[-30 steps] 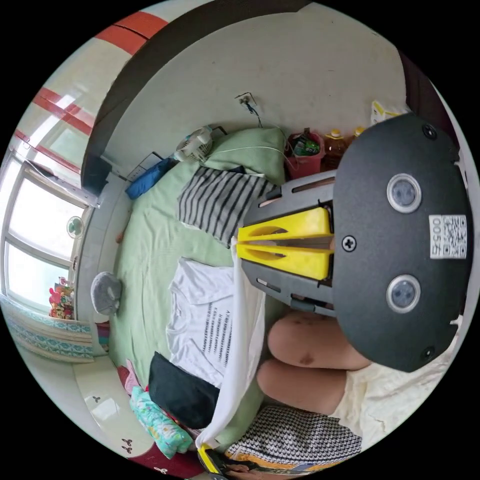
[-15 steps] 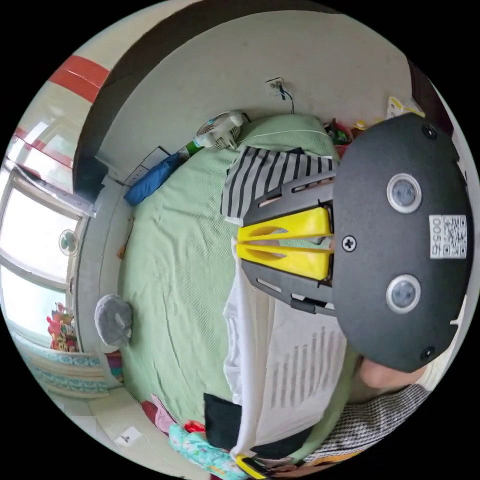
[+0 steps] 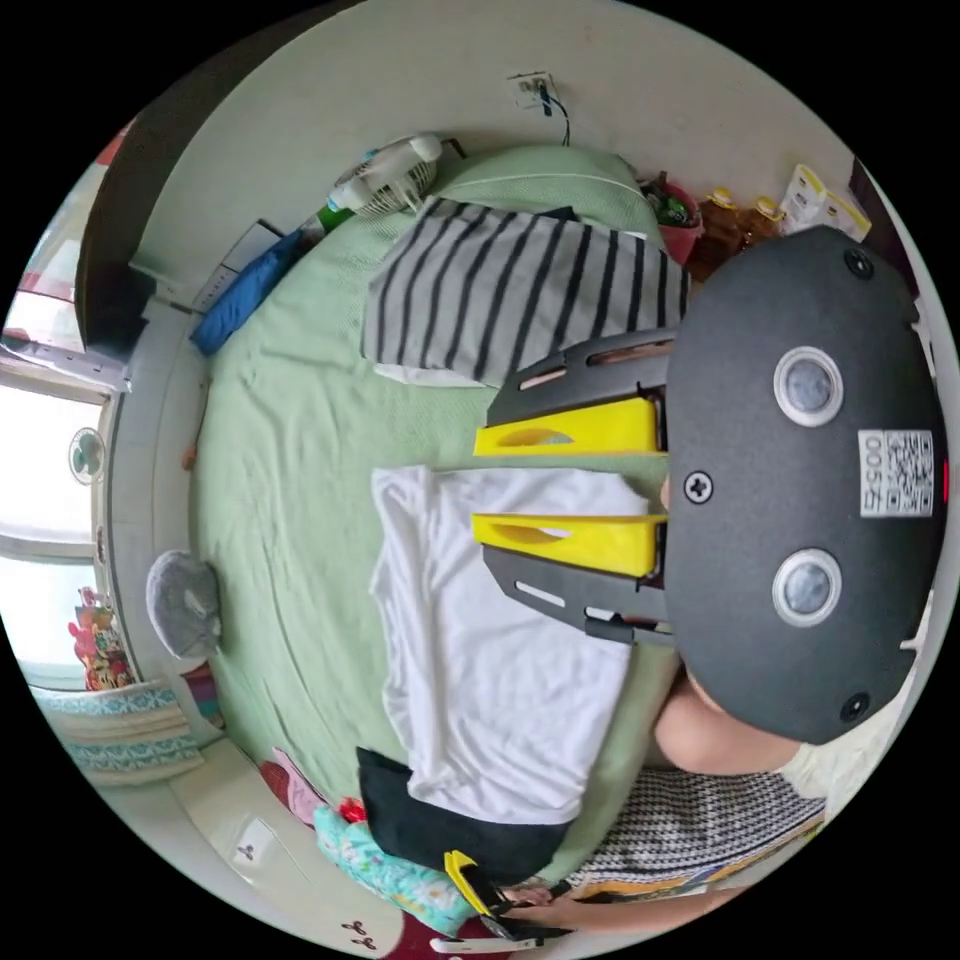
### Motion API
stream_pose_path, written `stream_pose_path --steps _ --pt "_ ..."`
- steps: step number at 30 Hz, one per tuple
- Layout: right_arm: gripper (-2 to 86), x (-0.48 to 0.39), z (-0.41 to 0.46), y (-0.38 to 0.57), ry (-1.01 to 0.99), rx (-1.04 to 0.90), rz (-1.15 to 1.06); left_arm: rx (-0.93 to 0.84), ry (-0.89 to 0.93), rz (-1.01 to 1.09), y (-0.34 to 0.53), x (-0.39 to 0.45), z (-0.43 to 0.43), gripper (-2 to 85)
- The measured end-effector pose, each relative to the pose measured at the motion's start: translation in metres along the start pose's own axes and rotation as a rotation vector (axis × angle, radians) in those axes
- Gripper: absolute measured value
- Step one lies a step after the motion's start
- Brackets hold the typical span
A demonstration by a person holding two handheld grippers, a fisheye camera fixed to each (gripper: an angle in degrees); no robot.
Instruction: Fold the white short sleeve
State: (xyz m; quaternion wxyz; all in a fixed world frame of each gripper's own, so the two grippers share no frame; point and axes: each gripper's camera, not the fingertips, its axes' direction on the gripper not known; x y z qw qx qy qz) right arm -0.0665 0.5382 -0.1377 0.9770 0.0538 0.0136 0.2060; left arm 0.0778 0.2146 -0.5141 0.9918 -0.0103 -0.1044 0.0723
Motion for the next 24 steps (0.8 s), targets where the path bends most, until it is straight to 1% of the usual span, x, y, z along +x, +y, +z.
stream_pose_path --steps 3,6,9,12,16,19,24 --pt "6.0 0.022 0.022 0.027 -0.051 -0.068 0.005 -0.03 0.079 0.035 0.043 0.007 0.007 15.1" --pt "6.5 0.038 0.04 0.042 -0.119 -0.11 0.051 -0.056 0.08 0.048 0.074 0.011 0.02 16.4" --pt "6.6 0.043 0.049 0.043 -0.185 -0.11 0.059 -0.067 0.07 0.023 0.087 0.008 0.037 16.4" --pt "6.7 0.041 0.06 0.033 -0.147 -0.12 0.063 -0.078 0.089 -0.021 0.088 0.003 0.054 16.3" --pt "6.5 0.044 0.074 0.019 -0.175 -0.122 0.092 -0.076 0.074 -0.036 0.08 -0.001 0.071 16.4" --pt "6.5 0.044 0.093 0.008 -0.171 -0.174 0.099 -0.099 0.071 -0.037 0.073 -0.005 0.088 16.2" --pt "6.6 0.042 0.101 -0.004 -0.148 -0.167 0.068 -0.142 0.058 -0.063 0.069 -0.017 0.112 13.6"
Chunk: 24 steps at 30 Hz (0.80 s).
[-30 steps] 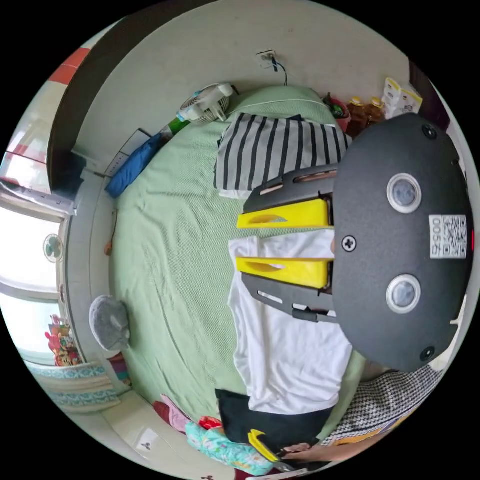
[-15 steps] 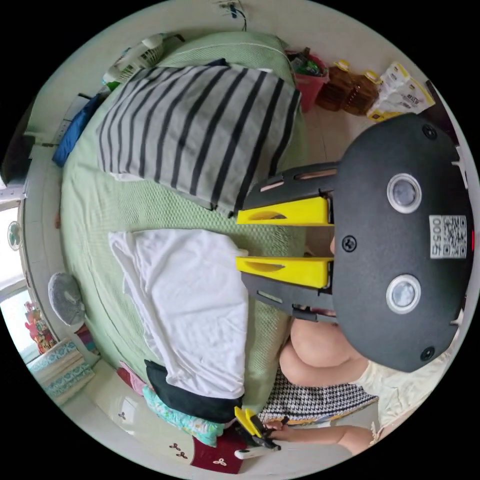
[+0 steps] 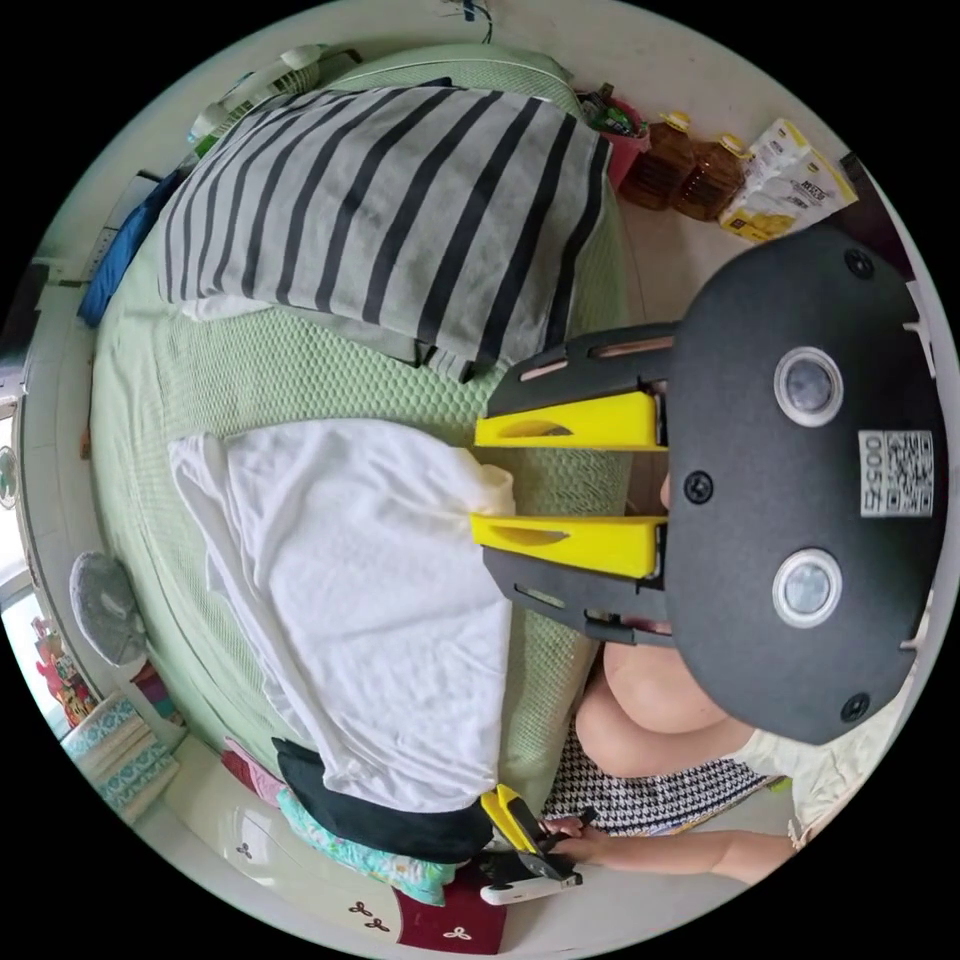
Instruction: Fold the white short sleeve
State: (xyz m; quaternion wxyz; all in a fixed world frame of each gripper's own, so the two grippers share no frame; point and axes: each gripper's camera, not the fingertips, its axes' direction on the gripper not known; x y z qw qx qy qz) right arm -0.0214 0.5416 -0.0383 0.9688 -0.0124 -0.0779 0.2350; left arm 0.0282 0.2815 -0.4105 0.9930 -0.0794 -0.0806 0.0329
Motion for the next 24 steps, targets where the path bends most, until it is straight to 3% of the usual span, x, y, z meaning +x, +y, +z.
stream_pose_path --steps 6,10,18,24 --pt "2.4 -0.001 -0.001 -0.006 0.01 0.024 -0.031 -0.049 -0.029 -0.024 -0.005 -0.007 0.005 5.4" --pt "-0.5 0.004 -0.013 -0.008 0.01 0.021 -0.057 -0.022 -0.044 0.041 -0.001 0.002 -0.014 4.3" --pt "-1.2 0.019 -0.053 0.013 0.043 0.002 -0.1 -0.005 0.113 0.128 0.038 0.013 -0.073 2.8" --pt "-1.1 0.04 -0.029 0.046 0.01 -0.044 -0.028 -0.083 0.101 0.111 0.09 0.008 -0.044 1.1"
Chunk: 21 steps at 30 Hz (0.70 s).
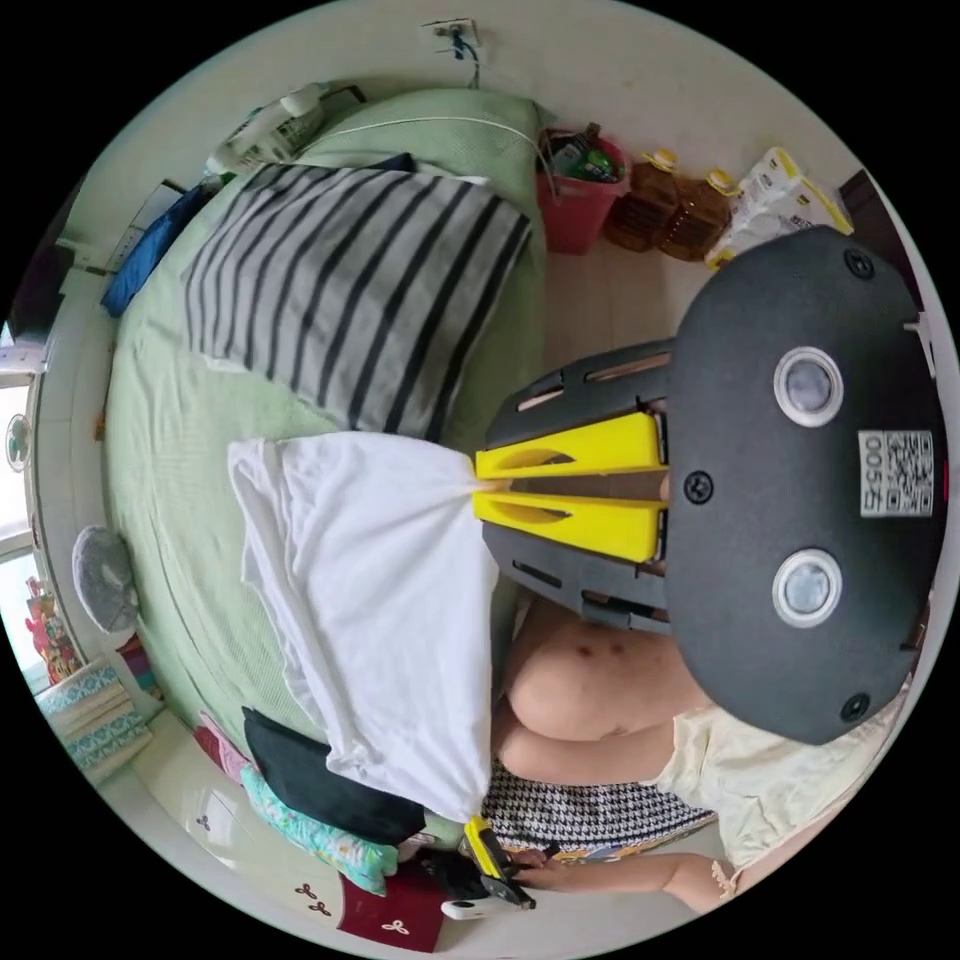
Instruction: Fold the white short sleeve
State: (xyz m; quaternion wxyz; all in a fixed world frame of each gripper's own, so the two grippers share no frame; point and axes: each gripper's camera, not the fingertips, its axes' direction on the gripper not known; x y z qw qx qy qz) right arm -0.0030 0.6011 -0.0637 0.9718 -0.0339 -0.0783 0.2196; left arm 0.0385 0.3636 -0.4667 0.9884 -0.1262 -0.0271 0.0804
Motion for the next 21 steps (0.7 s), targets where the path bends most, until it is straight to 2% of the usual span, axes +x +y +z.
stream_pose_path --steps 4,8,11,17,21 --pt "-1.0 0.008 0.012 0.01 0.075 -0.014 0.067 -0.008 0.043 -0.073 0.02 -0.016 0.015 0.7" --pt "-0.9 0.007 0.0 0.013 0.12 0.008 0.028 -0.003 -0.081 -0.103 0.03 -0.029 -0.002 0.4" --pt "-0.8 0.0 -0.016 0.008 0.109 0.068 -0.01 0.039 -0.094 -0.114 0.028 -0.035 -0.017 0.6" --pt "1.1 -0.033 -0.023 -0.02 0.081 0.177 -0.107 0.148 -0.131 -0.03 -0.017 -0.011 -0.021 6.0" --pt "2.4 -0.063 -0.008 -0.041 0.118 0.162 -0.196 0.194 -0.202 0.013 -0.06 0.006 -0.007 8.5"
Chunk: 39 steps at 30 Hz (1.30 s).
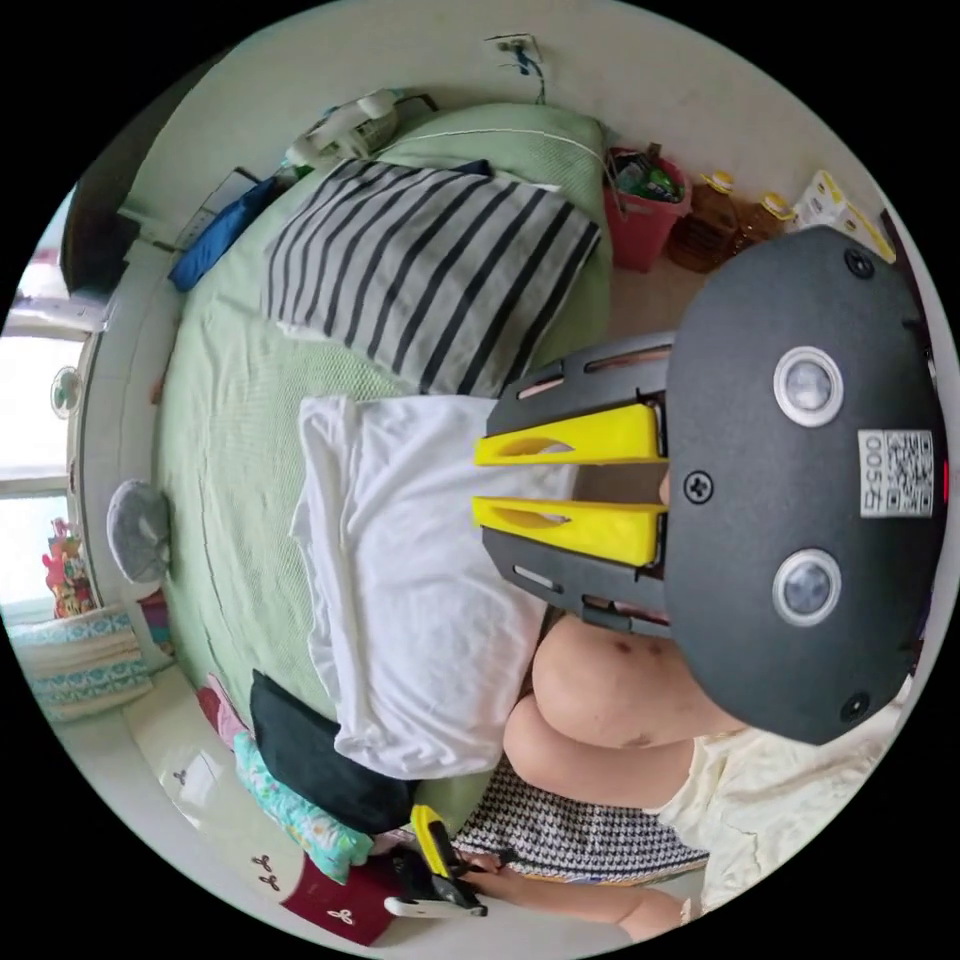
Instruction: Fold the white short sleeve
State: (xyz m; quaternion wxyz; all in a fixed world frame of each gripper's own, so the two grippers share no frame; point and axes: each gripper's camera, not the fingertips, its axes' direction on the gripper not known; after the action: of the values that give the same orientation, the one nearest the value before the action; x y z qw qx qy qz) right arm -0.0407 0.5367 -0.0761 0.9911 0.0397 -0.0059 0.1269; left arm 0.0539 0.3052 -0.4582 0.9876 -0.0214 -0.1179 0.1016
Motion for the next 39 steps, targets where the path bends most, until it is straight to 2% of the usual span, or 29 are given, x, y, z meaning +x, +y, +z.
stream_pose_path --steps 6,14,19,23,27,30,39 --pt "2.0 -0.023 0.017 -0.013 -0.013 -0.023 -0.078 -0.068 -0.058 -0.013 -0.045 0.0 0.048 13.3" --pt "2.3 -0.019 0.032 -0.027 -0.04 -0.049 -0.068 -0.148 -0.119 -0.059 -0.063 -0.016 0.089 12.3" --pt "1.8 -0.011 0.037 -0.04 -0.059 -0.045 -0.035 -0.143 -0.137 -0.088 -0.066 -0.029 0.083 6.8" --pt "1.4 -0.007 0.036 -0.05 -0.082 -0.021 -0.01 -0.115 -0.032 -0.134 -0.077 -0.048 0.061 3.4" --pt "2.5 0.001 0.032 -0.07 0.009 0.014 0.032 -0.015 0.087 -0.215 -0.094 -0.077 0.025 2.7" --pt "4.8 0.016 0.03 -0.089 0.073 0.039 0.091 0.007 0.026 -0.212 -0.109 -0.089 0.01 2.7" --pt "6.7 0.053 0.055 -0.141 0.093 -0.04 0.231 -0.003 0.029 -0.2 -0.135 -0.11 0.008 2.3"
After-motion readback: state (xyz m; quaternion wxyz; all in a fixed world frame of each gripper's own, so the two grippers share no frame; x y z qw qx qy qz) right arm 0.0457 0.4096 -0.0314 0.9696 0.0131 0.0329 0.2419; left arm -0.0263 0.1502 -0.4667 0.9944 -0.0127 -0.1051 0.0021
